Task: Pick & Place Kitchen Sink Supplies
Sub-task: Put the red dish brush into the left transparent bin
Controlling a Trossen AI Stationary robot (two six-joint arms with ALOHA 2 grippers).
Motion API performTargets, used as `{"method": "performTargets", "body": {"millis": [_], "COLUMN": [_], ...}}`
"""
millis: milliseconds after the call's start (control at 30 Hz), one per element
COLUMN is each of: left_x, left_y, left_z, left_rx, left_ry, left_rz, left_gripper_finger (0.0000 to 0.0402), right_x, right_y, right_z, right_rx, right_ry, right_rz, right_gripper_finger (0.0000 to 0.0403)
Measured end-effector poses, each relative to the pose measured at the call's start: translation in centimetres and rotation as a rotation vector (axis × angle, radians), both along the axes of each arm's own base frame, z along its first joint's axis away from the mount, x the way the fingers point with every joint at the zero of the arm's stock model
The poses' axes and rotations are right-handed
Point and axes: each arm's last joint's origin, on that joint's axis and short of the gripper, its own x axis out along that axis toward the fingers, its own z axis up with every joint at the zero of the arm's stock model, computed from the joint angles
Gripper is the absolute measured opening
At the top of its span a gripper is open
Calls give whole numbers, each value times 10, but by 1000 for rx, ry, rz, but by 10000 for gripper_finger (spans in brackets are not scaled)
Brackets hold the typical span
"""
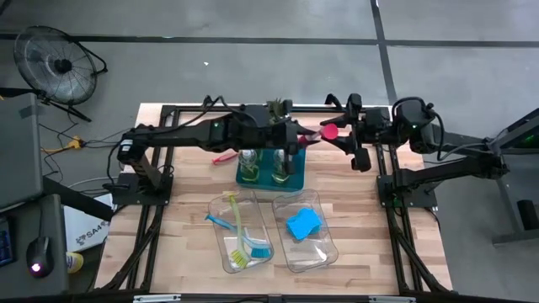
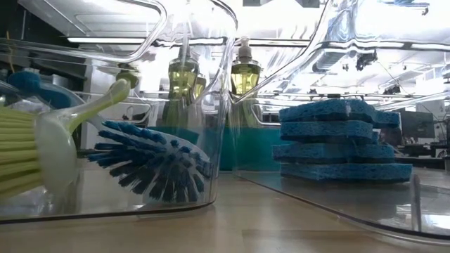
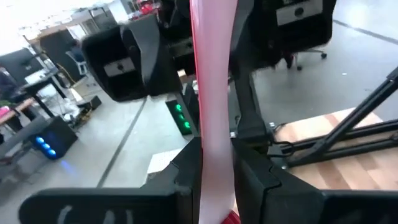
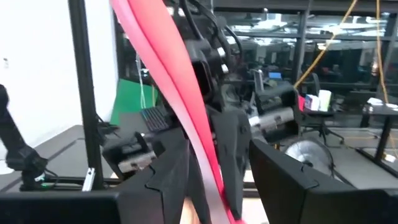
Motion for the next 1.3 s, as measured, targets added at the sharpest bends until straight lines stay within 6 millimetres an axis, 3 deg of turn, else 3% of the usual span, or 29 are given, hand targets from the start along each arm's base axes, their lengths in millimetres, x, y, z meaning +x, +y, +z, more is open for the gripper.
{"method": "performTargets", "body": {"millis": [600, 967, 1300], "left_x": [5, 17, 16], "left_y": [-1, -1, -1], "left_z": [-5, -19, -16], "left_rx": [-108, -132, -138], "left_ry": [-1, 32, 16], "left_rz": [-20, -18, -21], "left_gripper_finger": [58, 58, 58], "right_x": [-2, 12, 2], "right_y": [4, 2, 4], "right_z": [9, 4, 10], "right_rx": [-24, -19, -23], "right_ry": [-89, -81, -120], "right_rz": [130, 132, 147], "right_gripper_finger": [162, 162, 98]}}
